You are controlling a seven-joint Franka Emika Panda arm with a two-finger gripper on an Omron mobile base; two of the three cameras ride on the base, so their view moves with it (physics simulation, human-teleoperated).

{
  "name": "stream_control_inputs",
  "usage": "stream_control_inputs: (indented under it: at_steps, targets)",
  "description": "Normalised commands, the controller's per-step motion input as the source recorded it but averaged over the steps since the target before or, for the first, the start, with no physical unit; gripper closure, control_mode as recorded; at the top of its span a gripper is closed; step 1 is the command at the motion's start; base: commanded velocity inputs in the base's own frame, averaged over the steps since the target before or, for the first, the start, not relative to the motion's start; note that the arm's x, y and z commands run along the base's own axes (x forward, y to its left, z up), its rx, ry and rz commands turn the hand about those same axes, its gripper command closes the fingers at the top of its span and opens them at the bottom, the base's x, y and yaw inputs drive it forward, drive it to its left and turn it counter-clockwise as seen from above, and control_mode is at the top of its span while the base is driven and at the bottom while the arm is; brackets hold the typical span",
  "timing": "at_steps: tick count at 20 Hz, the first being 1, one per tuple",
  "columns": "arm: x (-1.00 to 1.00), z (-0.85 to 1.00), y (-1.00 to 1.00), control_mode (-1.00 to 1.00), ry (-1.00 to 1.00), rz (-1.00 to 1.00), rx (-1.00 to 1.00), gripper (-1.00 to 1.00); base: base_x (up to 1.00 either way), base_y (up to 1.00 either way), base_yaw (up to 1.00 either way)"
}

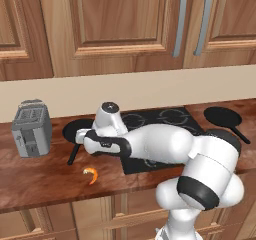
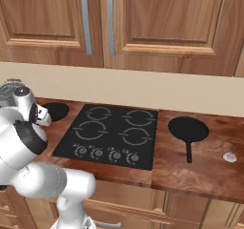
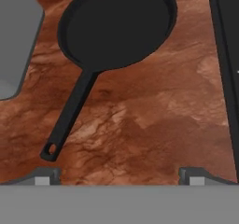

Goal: Place both pans onto different burners. Then place the garlic and the shrimp on different pans.

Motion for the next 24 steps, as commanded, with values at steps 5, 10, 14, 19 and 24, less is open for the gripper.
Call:
stream_control_inputs:
  at_steps: [5, 10, 14, 19, 24]
  targets:
    - [0.16, -0.14, 0.27, -1.00, 0.00, 0.00, 0.00, -1.00, 0.00, 0.00, 0.00]
    - [0.14, -0.14, 0.25, -1.00, 0.00, 0.00, 0.00, -1.00, 0.00, 0.00, 0.00]
    - [0.17, -0.21, 0.24, -1.00, 0.01, 0.00, 0.00, -1.00, 0.00, 0.00, 0.00]
    - [0.20, -0.23, 0.24, -1.00, 0.02, 0.00, 0.00, -1.00, 0.00, 0.00, 0.00]
    - [0.20, -0.21, 0.22, -1.00, 0.02, 0.00, 0.00, -1.00, 0.00, 0.00, 0.00]
